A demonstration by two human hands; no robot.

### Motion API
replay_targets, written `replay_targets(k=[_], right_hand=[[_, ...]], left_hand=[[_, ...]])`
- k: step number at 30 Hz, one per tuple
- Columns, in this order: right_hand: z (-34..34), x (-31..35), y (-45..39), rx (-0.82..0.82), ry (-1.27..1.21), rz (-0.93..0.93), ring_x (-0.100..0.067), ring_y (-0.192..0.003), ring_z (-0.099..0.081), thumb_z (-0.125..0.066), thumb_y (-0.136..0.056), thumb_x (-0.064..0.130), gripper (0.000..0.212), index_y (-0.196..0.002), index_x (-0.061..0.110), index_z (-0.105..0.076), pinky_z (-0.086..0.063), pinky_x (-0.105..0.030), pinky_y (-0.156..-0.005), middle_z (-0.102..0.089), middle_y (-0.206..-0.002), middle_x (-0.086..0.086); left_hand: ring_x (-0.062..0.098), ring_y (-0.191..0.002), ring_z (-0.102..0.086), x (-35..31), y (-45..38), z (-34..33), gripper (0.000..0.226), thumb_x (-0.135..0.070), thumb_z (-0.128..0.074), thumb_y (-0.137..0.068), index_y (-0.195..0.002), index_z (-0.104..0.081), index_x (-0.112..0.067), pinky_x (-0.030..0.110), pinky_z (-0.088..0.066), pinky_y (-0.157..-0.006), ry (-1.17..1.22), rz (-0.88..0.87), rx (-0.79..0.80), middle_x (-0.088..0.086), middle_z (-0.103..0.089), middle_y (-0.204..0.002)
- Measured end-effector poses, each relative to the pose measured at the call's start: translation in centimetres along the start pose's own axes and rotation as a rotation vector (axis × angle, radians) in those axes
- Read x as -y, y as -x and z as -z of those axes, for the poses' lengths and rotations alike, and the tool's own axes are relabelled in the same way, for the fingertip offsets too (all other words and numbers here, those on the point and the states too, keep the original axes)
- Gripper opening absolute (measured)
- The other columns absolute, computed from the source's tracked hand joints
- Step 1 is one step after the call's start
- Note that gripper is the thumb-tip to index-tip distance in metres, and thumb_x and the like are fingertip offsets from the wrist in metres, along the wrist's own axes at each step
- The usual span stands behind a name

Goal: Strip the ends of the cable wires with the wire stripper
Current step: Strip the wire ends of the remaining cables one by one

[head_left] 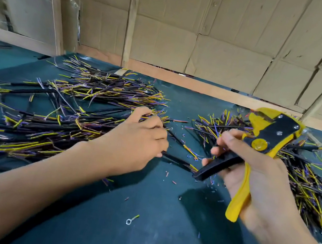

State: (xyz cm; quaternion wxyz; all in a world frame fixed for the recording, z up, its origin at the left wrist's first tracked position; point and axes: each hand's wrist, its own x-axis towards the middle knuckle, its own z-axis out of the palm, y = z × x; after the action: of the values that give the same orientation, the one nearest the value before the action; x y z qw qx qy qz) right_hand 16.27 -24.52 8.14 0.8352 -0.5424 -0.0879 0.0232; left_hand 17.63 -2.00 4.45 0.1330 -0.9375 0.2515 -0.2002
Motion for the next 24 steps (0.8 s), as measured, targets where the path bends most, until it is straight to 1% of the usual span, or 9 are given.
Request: replay_targets(k=[2, 4, 6, 8, 10, 13, 17, 20, 24], right_hand=[[0.5, 0.3, -0.3, -0.039, -0.021, 0.004, -0.025, -0.066, -0.063, -0.074, -0.073, 0.011, 0.027, -0.098, 0.008, -0.062, -0.058, -0.046, -0.066, -0.063, -0.078, -0.01], [0.8, 0.4, -0.7, -0.084, -0.055, 0.004, -0.023, -0.066, -0.064, -0.075, -0.07, 0.013, 0.026, -0.093, 0.01, -0.063, -0.059, -0.044, -0.065, -0.064, -0.076, -0.008], [1.1, 0.6, -1.1, -0.128, -0.103, -0.006, -0.02, -0.061, -0.064, -0.074, -0.071, 0.014, 0.018, -0.085, 0.011, -0.064, -0.06, -0.04, -0.06, -0.065, -0.071, -0.005], [1.4, 0.8, -1.6, -0.182, -0.153, -0.038, -0.017, -0.054, -0.063, -0.071, -0.084, 0.014, 0.008, -0.08, 0.013, -0.064, -0.059, -0.036, -0.054, -0.065, -0.065, -0.002], [1.8, 1.1, -2.0, -0.18, -0.179, -0.056, -0.017, -0.053, -0.062, -0.068, -0.088, 0.014, 0.012, -0.077, 0.014, -0.066, -0.058, -0.035, -0.054, -0.065, -0.065, -0.002], [1.7, 1.2, -1.7, -0.057, -0.152, -0.044, -0.02, -0.057, -0.061, -0.071, -0.075, 0.013, 0.004, -0.072, 0.015, -0.071, -0.057, -0.038, -0.057, -0.068, -0.075, -0.008], [1.4, 0.8, -1.2, 0.079, -0.069, -0.041, -0.025, -0.062, -0.062, -0.073, -0.072, 0.01, 0.016, -0.085, 0.011, -0.064, -0.054, -0.04, -0.056, -0.072, -0.086, -0.015], [1.0, 0.6, -0.9, 0.166, -0.013, -0.005, -0.029, -0.068, -0.064, -0.075, -0.078, 0.006, 0.018, -0.091, 0.008, -0.062, -0.054, -0.043, -0.06, -0.072, -0.094, -0.022], [0.8, 0.7, -0.6, 0.207, -0.021, 0.024, -0.032, -0.073, -0.068, -0.076, -0.077, 0.004, 0.02, -0.092, 0.007, -0.063, -0.055, -0.043, -0.06, -0.071, -0.09, -0.023]], left_hand=[[0.021, -0.124, -0.048, 0.3, 0.2, 0.0, 0.02, -0.037, -0.051, -0.098, -0.105, -0.068, -0.031, 0.046, -0.022, -0.108, 0.165, 0.001, -0.203, -0.013, -0.06, -0.113], [0.023, -0.112, -0.054, 0.6, 0.7, 0.2, 0.013, -0.033, -0.063, -0.091, -0.094, -0.074, -0.028, 0.043, -0.031, -0.098, 0.372, 0.083, -0.344, -0.012, -0.063, -0.106], [0.023, -0.103, -0.054, 0.7, 1.0, 0.5, 0.007, -0.025, -0.072, -0.089, -0.093, -0.077, -0.023, 0.039, -0.035, -0.094, 0.536, 0.15, -0.442, -0.008, -0.064, -0.103], [0.02, -0.099, -0.057, 0.9, 1.1, 1.2, 0.008, -0.019, -0.076, -0.087, -0.094, -0.078, -0.015, 0.03, -0.04, -0.093, 0.669, 0.193, -0.543, -0.003, -0.064, -0.103], [0.013, -0.098, -0.059, 1.2, 1.3, 1.9, 0.007, -0.023, -0.072, -0.088, -0.09, -0.075, -0.017, 0.021, -0.042, -0.091, 0.8, 0.267, -0.62, -0.002, -0.063, -0.101], [0.007, -0.095, -0.061, 1.1, 1.4, 2.3, 0.008, -0.031, -0.068, -0.085, -0.088, -0.073, -0.025, 0.015, -0.042, -0.087, 0.922, 0.353, -0.612, -0.007, -0.063, -0.098], [0.011, -0.087, -0.062, 0.6, 1.6, 1.6, 0.011, -0.031, -0.068, -0.086, -0.089, -0.076, -0.023, 0.026, -0.047, -0.078, 1.011, 0.379, -0.55, -0.01, -0.063, -0.093], [0.014, -0.092, -0.062, 0.2, 1.6, 1.1, 0.012, -0.025, -0.07, -0.087, -0.093, -0.078, -0.019, 0.027, -0.045, -0.082, 0.904, 0.333, -0.543, -0.009, -0.063, -0.097], [0.012, -0.09, -0.062, 0.0, 1.6, 1.1, 0.011, -0.016, -0.074, -0.087, -0.096, -0.078, -0.012, 0.023, -0.046, -0.081, 0.738, 0.269, -0.625, -0.003, -0.063, -0.096]])
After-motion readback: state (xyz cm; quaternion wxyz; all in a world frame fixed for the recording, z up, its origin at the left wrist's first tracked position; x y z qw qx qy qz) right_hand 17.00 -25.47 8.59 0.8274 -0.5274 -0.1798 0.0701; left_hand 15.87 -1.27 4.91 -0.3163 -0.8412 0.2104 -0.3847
